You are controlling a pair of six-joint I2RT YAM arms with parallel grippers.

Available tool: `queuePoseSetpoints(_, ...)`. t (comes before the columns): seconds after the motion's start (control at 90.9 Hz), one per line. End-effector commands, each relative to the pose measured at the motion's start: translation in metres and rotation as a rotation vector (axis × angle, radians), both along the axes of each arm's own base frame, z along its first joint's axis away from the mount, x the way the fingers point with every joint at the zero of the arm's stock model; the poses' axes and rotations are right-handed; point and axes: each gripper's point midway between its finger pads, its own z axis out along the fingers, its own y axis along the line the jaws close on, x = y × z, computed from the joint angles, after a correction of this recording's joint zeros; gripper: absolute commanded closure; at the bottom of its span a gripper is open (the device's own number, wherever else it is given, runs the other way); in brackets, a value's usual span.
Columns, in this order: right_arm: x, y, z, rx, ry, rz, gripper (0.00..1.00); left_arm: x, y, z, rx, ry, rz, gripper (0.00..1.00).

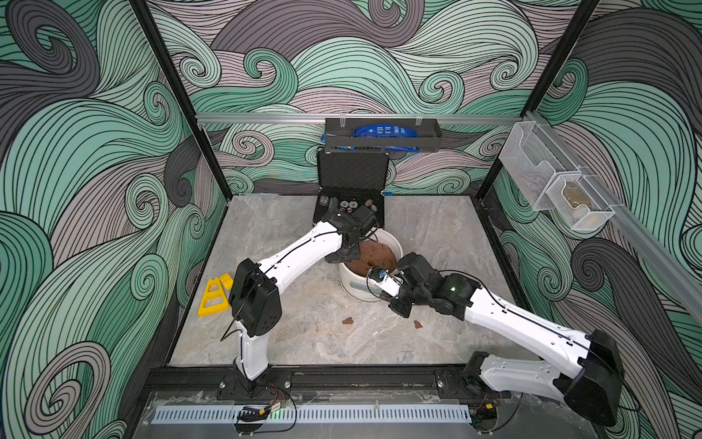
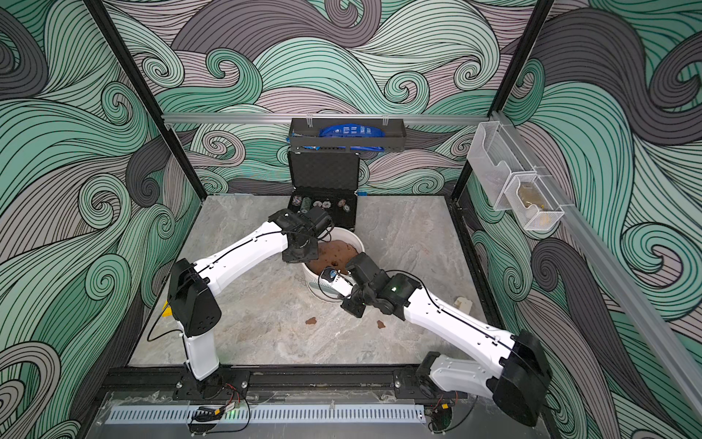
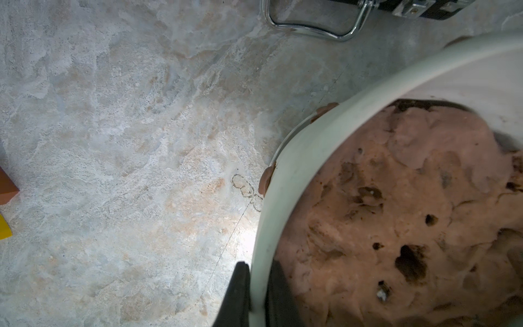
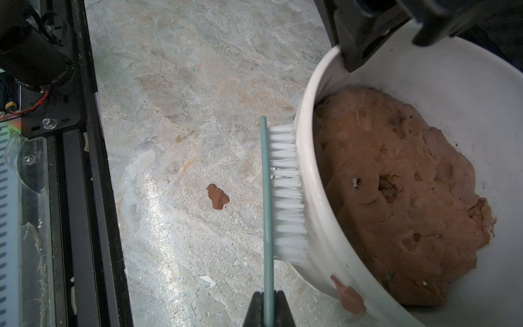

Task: Scrub the dried mud off the ceramic pot
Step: Brush off the soil from the pot.

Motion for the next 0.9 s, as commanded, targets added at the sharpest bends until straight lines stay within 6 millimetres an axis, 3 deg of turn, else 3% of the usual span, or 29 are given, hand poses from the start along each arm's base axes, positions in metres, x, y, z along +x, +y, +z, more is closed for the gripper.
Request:
queuePoseSetpoints(0.0,0.008,-0.01,-0.001,-0.053,0.004,-0.065,1.0,0.005,0.0,0.002,0.037,0.005,-0.075,0.93)
queuePoseSetpoints(0.209,0.005,-0.011,-0.008,-0.086,0.028,-0.05,1.0,0.006,0.002,0.0,0.036,0.008,-0.084,0.93)
queuePoseSetpoints(0.407,-0.01,-0.021,-0.031,-0.236,0.031,0.011,1.0,0.012,0.002,-0.003,0.043,0.01,-0.125,0.95)
queuePoseSetpoints(0.649,-0.019,0.001,0.002,-0.076,-0.012,0.081,1.0,0.023,0.002,-0.005,0.061,0.003,-0.216,0.95)
queuePoseSetpoints(0.892,-0.019,0.003,0.014,-0.037,-0.038,0.091,1.0,0.037,0.0,0.004,0.061,-0.042,-0.391,0.93)
